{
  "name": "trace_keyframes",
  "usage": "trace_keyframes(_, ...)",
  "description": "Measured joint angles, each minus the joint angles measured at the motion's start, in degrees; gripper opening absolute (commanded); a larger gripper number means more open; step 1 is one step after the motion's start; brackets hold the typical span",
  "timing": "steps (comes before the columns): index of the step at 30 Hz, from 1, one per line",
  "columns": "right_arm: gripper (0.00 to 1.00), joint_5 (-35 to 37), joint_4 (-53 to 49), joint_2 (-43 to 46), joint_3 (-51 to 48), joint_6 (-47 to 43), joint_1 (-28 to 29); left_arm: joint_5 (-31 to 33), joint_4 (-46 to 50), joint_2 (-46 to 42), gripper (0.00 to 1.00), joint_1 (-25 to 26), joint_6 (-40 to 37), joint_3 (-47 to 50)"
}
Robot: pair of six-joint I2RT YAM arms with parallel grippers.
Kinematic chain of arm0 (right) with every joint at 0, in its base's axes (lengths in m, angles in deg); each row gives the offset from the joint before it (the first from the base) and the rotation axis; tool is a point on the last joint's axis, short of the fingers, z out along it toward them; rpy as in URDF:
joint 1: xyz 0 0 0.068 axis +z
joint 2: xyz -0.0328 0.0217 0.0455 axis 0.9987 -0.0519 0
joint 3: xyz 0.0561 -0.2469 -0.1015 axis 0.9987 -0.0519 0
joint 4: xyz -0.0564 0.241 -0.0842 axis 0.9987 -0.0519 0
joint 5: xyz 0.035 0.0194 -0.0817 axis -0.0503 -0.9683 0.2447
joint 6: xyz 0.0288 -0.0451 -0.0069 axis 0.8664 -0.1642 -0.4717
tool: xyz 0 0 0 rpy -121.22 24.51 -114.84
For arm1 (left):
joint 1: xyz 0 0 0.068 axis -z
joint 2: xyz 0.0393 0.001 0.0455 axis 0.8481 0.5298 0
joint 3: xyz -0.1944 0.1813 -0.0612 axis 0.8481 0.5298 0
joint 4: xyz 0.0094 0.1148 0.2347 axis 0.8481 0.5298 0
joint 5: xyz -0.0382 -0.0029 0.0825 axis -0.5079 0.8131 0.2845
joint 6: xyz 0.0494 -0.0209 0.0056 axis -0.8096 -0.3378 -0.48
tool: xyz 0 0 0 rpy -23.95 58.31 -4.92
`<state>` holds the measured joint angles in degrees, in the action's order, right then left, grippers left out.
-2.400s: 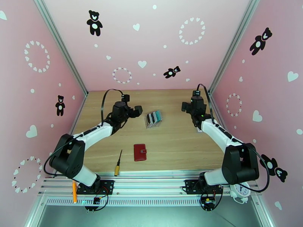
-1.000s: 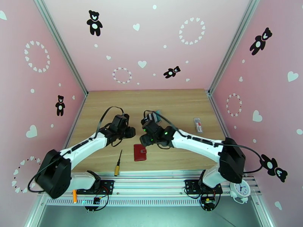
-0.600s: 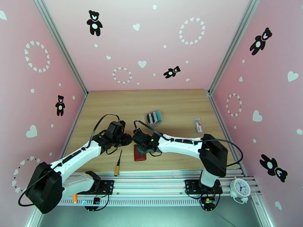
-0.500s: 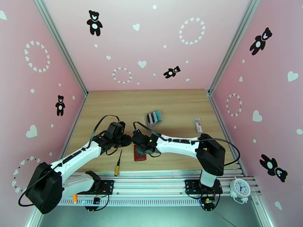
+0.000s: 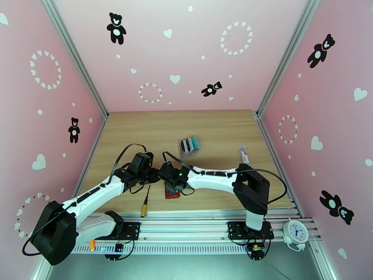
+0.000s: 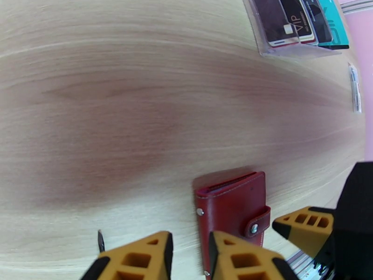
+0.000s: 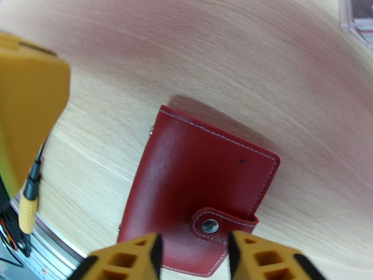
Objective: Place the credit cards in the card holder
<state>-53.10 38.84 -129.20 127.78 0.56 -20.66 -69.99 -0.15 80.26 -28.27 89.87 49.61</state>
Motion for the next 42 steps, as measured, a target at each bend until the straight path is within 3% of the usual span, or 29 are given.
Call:
trace_keyframes(29, 0.41, 0.4, -2.1, -4.2, 2.1, 1.8, 0.0, 0.0, 0.6, 0.1, 0.30, 0.0, -0.1, 0.0)
trace_keyframes(42, 0.24, 1.4, -1.7, -4.9, 2.5, 1.7, -1.7, 0.0, 0.5, 0.8, 0.29, 0.0, 0.0, 0.2)
